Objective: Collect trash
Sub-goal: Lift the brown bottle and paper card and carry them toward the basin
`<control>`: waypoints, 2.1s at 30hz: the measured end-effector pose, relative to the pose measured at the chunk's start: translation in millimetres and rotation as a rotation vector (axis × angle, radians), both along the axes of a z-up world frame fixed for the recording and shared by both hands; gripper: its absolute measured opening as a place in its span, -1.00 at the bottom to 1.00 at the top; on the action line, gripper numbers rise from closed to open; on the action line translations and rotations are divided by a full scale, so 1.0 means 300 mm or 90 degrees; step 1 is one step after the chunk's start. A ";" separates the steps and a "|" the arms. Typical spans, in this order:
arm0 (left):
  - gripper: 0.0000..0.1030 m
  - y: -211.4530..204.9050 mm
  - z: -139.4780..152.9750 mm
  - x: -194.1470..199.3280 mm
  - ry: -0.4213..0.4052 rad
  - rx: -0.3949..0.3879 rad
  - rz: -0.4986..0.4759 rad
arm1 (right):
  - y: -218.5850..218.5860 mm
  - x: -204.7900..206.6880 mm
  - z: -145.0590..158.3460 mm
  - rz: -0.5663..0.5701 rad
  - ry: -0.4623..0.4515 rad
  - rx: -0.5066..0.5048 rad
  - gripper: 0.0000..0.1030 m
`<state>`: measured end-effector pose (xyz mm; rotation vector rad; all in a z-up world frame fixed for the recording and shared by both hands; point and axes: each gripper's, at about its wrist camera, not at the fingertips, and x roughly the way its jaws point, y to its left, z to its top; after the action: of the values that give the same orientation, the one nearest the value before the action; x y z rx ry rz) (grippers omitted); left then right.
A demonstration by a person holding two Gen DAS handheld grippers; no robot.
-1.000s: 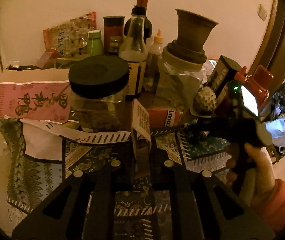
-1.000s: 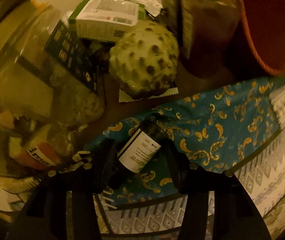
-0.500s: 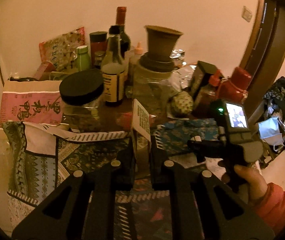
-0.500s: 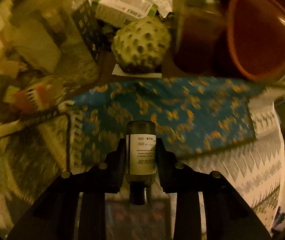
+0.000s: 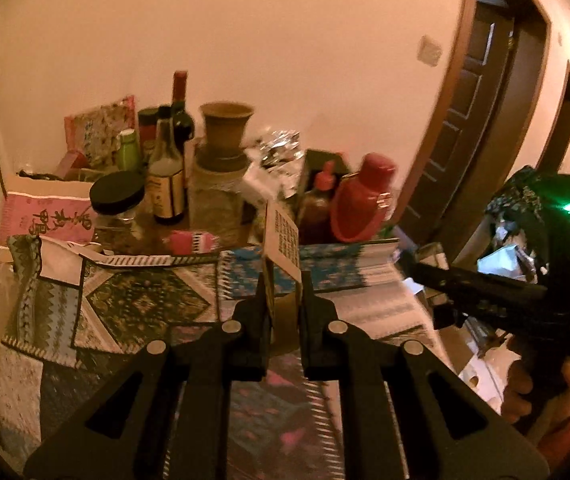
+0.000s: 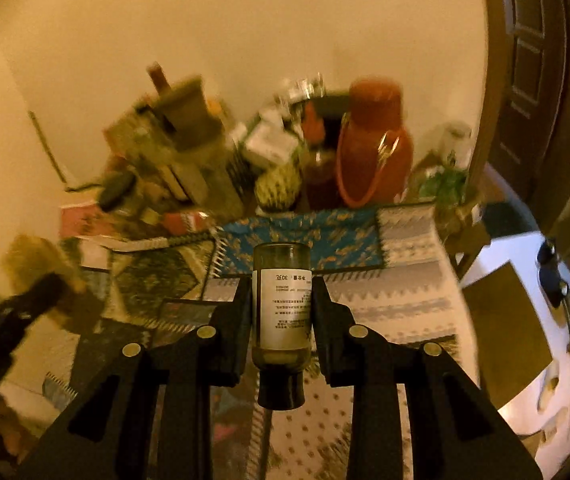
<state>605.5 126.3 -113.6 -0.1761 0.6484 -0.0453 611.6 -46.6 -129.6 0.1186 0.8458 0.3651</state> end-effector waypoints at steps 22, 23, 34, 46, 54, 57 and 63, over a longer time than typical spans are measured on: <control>-0.80 -0.348 0.347 -0.621 -0.140 0.023 0.022 | -0.242 -0.615 0.388 0.070 -0.210 0.051 -0.50; -0.80 -0.349 0.350 -0.644 -0.142 0.027 0.017 | -0.236 -0.646 0.392 0.065 -0.212 0.053 -0.50; -0.80 -0.250 0.342 -1.034 -0.153 0.021 -0.027 | -0.156 -1.005 0.361 0.022 -0.184 0.047 -0.50; -0.80 -0.143 0.269 -1.533 -0.132 0.023 -0.049 | -0.072 -1.434 0.335 -0.008 -0.155 0.039 -0.50; -0.80 -0.132 0.237 -1.624 -0.096 0.008 -0.061 | -0.077 -1.516 0.316 -0.019 -0.120 0.019 -0.50; -0.80 -0.137 0.199 -1.623 -0.069 0.000 -0.060 | -0.077 -1.522 0.276 -0.018 -0.095 0.022 -0.50; -0.80 -0.161 0.076 -1.584 0.000 -0.015 -0.056 | -0.091 -1.485 0.140 -0.008 -0.030 0.020 -0.50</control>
<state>130.3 78.1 -90.8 -0.1699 0.6550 -0.1381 166.1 -73.8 -87.6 0.1435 0.7927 0.3681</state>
